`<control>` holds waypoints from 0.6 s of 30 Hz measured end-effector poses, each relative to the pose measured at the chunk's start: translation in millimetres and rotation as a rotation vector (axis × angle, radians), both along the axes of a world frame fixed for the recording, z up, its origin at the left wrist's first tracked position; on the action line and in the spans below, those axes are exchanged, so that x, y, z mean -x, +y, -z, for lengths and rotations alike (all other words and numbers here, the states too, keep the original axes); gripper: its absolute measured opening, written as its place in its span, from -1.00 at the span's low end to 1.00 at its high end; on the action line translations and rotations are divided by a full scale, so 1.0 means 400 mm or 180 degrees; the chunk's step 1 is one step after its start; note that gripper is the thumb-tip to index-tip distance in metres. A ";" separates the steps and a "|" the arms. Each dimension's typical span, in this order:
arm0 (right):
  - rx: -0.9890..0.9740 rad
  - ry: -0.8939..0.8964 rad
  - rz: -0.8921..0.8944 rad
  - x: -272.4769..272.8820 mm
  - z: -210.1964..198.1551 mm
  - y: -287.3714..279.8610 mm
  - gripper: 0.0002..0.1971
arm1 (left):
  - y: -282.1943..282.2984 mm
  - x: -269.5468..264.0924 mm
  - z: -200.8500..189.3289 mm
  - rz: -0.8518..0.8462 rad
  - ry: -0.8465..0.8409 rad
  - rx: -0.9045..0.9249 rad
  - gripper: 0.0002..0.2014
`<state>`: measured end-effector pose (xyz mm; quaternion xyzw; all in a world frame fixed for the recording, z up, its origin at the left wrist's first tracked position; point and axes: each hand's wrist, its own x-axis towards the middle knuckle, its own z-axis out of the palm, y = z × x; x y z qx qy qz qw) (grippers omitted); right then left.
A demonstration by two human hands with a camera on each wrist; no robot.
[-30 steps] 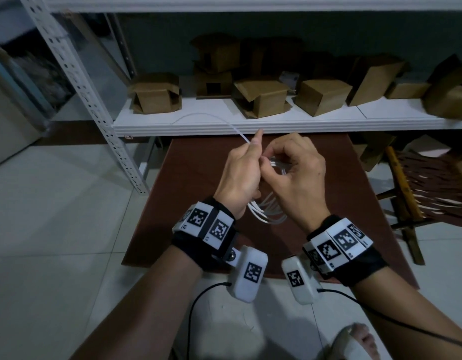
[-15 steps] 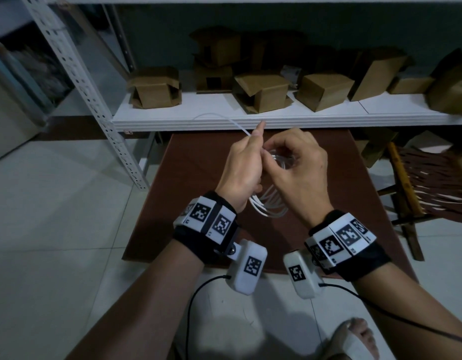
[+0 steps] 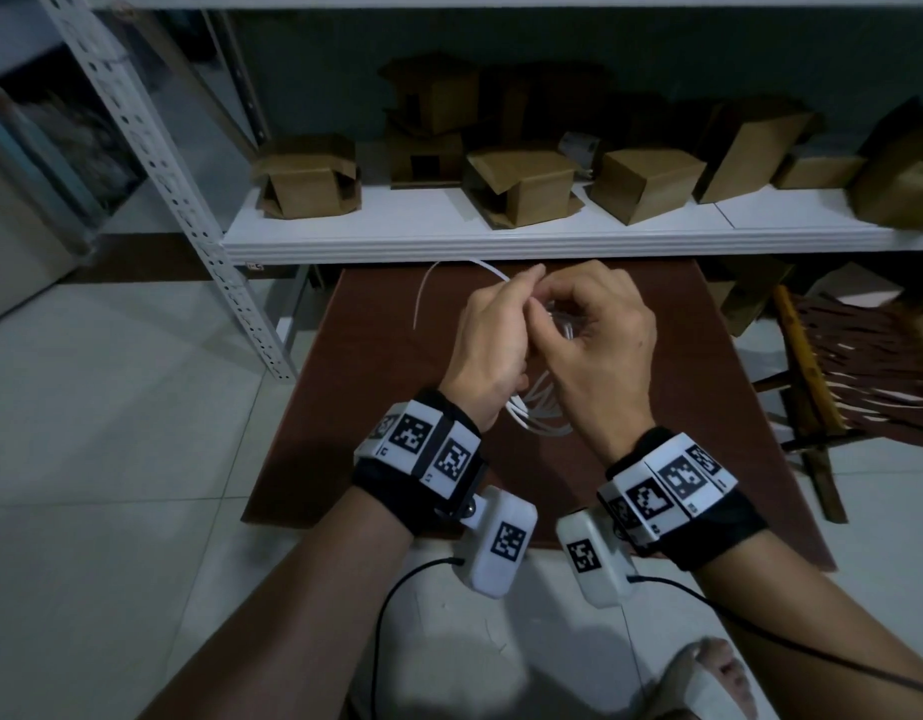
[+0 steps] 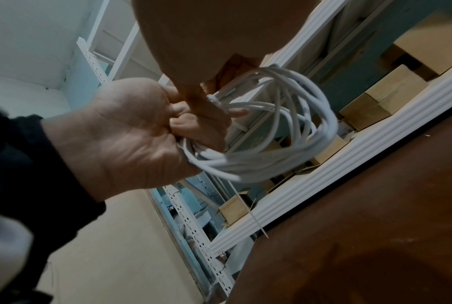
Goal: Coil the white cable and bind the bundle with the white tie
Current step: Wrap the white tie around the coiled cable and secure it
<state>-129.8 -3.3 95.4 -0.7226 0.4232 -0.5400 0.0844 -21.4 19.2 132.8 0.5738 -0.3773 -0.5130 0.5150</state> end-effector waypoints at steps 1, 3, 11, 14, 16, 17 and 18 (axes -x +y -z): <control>-0.0001 0.0006 0.0006 0.000 0.001 -0.001 -0.96 | 0.001 0.003 -0.005 0.0009 -0.0018 -0.0009 -0.72; -0.0003 0.0009 0.0013 0.002 0.003 -0.003 -0.96 | 0.005 0.006 -0.011 0.0073 -0.0139 -0.0072 -0.68; -0.0164 -0.0124 -0.0130 0.003 0.005 -0.016 -0.92 | -0.009 -0.010 0.009 0.0067 -0.0785 0.0302 -0.56; -0.0238 -0.0172 -0.0221 0.004 0.002 -0.019 -0.94 | -0.007 -0.010 0.009 0.0035 -0.0705 0.0429 -0.54; -0.0220 -0.0123 -0.0260 0.007 0.001 -0.019 -0.94 | -0.007 -0.012 0.010 -0.0052 -0.0570 0.0407 -0.55; -0.0217 -0.0122 -0.0286 0.009 0.000 -0.019 -0.95 | -0.007 -0.014 0.010 -0.0072 -0.0509 0.0381 -0.54; -0.0221 -0.0133 -0.0312 0.010 -0.001 -0.019 -0.95 | -0.009 -0.015 0.011 -0.0079 -0.0444 0.0353 -0.54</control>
